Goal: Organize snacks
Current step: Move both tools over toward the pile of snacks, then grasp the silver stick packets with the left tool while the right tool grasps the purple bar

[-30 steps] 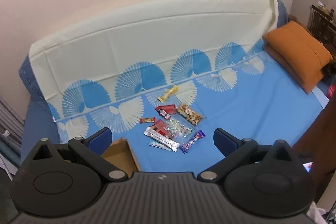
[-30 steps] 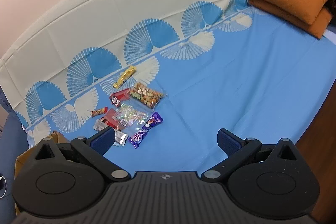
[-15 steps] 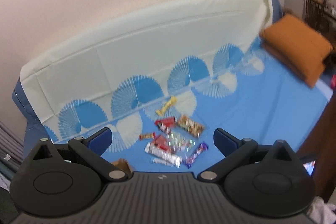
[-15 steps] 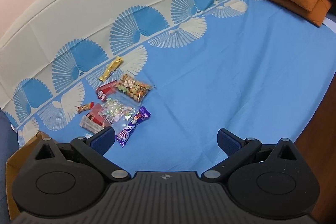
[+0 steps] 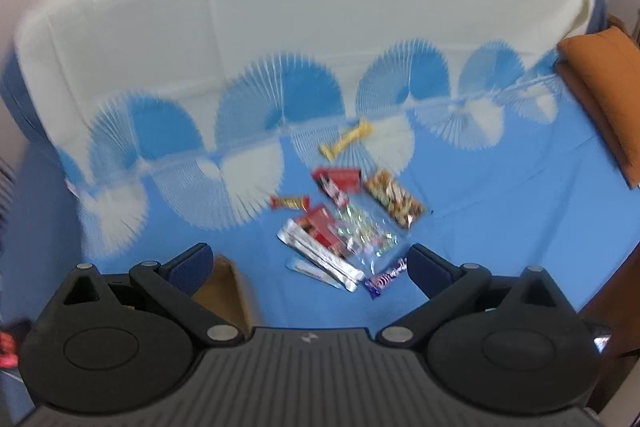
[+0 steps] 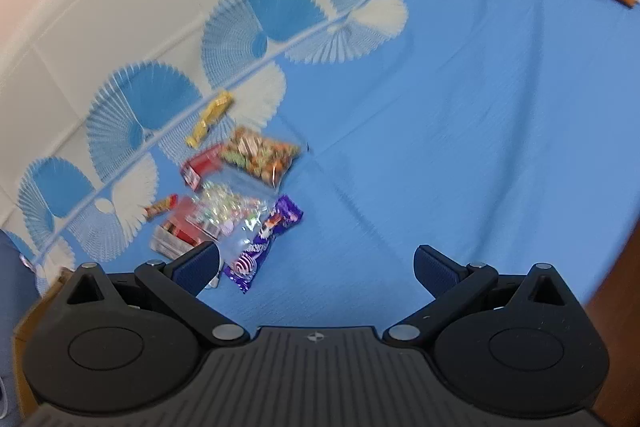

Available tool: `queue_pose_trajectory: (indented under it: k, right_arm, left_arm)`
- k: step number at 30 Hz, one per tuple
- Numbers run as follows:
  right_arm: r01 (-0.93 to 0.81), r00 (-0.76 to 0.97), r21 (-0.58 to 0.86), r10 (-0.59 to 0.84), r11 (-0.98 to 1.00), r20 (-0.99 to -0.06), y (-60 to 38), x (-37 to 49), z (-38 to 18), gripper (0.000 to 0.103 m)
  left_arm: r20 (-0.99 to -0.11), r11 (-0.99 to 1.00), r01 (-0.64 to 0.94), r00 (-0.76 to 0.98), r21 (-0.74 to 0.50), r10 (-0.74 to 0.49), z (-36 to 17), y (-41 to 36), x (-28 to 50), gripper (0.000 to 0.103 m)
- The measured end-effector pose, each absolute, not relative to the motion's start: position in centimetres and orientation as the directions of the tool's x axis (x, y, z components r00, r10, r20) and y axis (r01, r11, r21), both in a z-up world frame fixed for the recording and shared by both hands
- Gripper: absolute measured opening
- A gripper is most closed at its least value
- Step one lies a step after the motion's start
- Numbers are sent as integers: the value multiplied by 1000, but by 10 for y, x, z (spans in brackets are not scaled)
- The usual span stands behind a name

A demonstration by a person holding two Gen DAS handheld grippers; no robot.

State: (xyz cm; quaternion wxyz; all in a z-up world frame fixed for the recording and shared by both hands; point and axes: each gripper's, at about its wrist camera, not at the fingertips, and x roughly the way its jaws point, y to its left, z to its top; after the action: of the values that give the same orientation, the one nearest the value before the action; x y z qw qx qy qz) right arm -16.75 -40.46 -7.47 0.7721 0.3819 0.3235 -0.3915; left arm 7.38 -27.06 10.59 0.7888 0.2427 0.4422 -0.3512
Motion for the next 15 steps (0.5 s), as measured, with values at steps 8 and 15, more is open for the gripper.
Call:
queue_pose_trajectory:
  k: [8,15]
  right_arm:
    - [855,453,313,-299,415,-840,-431,-77,-161,103]
    - [882,323,115,-409,457,-854,-431,-15,-208,103]
  left_arm:
    - [-942,748,656,303,99,-141,-48,-310,145,103]
    - [-971,792,606,223,72,-83,-136,-346,174,103]
